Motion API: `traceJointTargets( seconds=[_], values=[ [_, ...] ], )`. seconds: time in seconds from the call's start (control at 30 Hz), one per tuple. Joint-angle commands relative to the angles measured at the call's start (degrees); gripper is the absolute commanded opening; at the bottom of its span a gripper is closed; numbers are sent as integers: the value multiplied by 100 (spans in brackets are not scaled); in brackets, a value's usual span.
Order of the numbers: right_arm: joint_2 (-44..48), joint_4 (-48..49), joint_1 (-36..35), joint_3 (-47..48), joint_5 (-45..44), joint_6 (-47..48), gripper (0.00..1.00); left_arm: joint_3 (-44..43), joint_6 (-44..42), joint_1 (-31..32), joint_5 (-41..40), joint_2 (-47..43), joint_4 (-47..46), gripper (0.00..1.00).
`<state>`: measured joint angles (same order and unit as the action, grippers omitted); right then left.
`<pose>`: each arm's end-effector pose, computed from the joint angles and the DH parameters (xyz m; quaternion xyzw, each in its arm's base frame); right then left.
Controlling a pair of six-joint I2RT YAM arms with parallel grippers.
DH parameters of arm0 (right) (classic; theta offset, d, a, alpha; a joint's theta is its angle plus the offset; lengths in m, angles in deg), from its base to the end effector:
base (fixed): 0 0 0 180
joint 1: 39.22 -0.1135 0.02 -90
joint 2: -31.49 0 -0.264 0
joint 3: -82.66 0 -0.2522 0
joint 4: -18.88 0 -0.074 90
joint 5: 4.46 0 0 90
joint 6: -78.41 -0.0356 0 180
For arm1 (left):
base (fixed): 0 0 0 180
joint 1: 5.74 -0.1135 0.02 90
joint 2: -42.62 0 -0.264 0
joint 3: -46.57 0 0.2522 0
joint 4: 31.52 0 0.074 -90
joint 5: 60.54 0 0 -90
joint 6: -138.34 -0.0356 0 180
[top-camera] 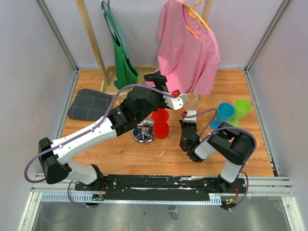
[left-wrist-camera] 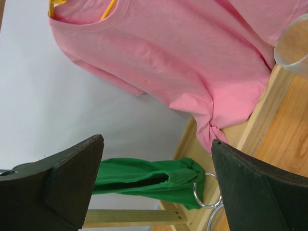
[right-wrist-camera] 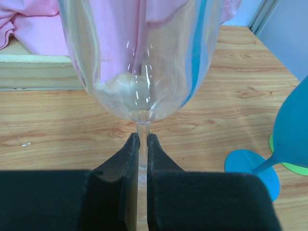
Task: Take the wine glass off the wine glass rack
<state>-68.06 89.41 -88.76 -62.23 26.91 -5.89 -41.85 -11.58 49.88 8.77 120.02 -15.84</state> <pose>0.1948 0.1816 0.1561 0.0524 0.6853 -0.0616 0.7238 0.1893 -0.2544 0.4106 0.5470 0.4887 0.1570 0.6613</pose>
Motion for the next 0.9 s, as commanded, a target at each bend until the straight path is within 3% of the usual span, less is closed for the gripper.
traceJointTargets(
  seconds=[0.0,0.8,0.87],
  values=[
    [-247,580,-109,125,-221,-29,1,63,122,-58,82,44,-159,99],
    [-1515,588,-97,189,-732,-1044,1,436,250,-64,-15,-198,-139,99],
    [-1586,595,-91,188,-803,-1094,6,451,260,-60,-12,-216,-117,99]
  ],
)
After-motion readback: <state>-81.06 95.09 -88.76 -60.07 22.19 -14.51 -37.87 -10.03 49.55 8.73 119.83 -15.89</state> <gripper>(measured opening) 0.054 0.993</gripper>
